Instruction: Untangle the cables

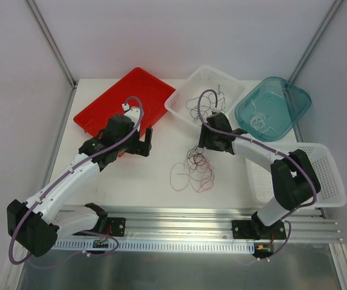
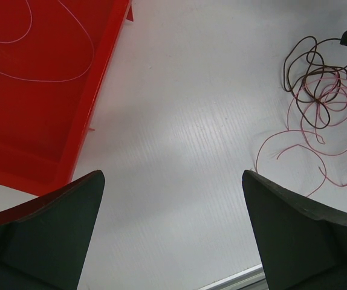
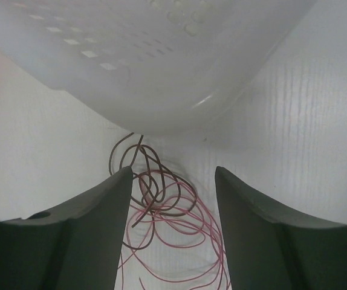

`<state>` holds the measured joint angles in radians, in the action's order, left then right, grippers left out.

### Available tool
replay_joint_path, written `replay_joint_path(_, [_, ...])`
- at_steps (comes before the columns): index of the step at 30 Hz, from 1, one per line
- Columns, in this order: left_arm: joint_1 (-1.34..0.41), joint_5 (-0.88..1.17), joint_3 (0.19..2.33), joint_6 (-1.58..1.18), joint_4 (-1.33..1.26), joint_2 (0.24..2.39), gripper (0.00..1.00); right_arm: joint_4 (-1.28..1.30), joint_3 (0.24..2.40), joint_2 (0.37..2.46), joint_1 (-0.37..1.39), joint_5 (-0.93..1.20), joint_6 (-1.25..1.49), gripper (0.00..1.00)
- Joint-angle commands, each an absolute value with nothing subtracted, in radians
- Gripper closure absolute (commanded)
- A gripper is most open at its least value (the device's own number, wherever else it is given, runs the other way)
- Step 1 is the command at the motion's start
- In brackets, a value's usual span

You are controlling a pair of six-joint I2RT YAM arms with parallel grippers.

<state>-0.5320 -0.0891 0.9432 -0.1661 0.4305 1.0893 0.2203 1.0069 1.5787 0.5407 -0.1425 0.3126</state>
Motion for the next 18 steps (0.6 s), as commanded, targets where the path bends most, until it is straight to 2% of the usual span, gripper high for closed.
replay_joint_path(1, [-0.512,-0.083,0.942,-0.152,0.41,1.086,0.01,0.134,1.039,1.612,0.569,-0.143,0.339,0.4])
replay_joint_path(8, [-0.499,-0.064,0.943,-0.155,0.408,1.1,0.01,0.095,1.026,1.681,0.591,-0.124,0.347,0.5])
replay_joint_path(11, [-0.495,-0.061,0.945,-0.153,0.41,1.106,0.01,0.106,1.032,1.689,0.6,-0.129,0.334,0.6])
replay_joint_path(14, [-0.492,-0.06,0.945,-0.153,0.41,1.109,0.01,0.136,1.049,1.674,0.614,-0.144,0.307,0.73])
replay_joint_path(15, [-0.491,-0.06,0.945,-0.153,0.41,1.111,0.01,0.158,1.063,1.664,0.627,-0.161,0.295,0.83])
replay_joint_path(18, [-0.489,-0.057,0.945,-0.153,0.41,1.114,0.01,0.224,1.109,1.622,0.667,-0.216,0.241,0.96])
